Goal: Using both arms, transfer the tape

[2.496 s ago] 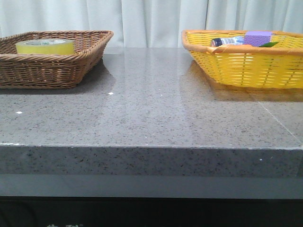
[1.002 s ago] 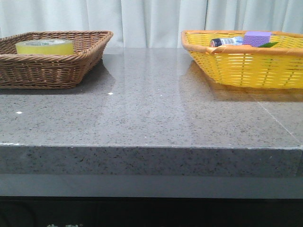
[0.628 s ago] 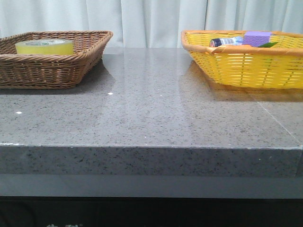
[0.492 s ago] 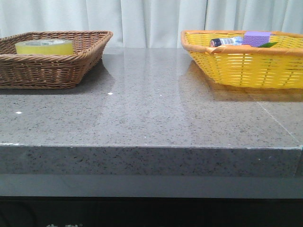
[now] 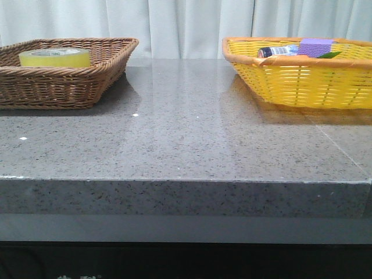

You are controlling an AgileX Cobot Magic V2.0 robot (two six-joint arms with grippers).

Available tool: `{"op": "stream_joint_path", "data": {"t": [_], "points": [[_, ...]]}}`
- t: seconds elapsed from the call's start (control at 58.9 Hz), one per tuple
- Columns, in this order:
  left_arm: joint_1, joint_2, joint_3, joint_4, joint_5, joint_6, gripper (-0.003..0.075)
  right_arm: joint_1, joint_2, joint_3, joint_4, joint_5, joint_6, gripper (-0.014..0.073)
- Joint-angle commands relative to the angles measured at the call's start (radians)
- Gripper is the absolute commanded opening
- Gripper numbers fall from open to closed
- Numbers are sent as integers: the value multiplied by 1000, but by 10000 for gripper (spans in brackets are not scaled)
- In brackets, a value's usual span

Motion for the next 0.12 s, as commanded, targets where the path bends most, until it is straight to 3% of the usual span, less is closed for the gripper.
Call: {"op": "stream_joint_path", "data": {"t": [0.0, 0.102], "points": [[-6, -17, 41, -7, -80, 1, -20, -7, -26, -26, -11, -77, 4, -69], [-6, -17, 41, -7, -80, 1, -20, -7, -26, -26, -11, -77, 4, -69]]}}
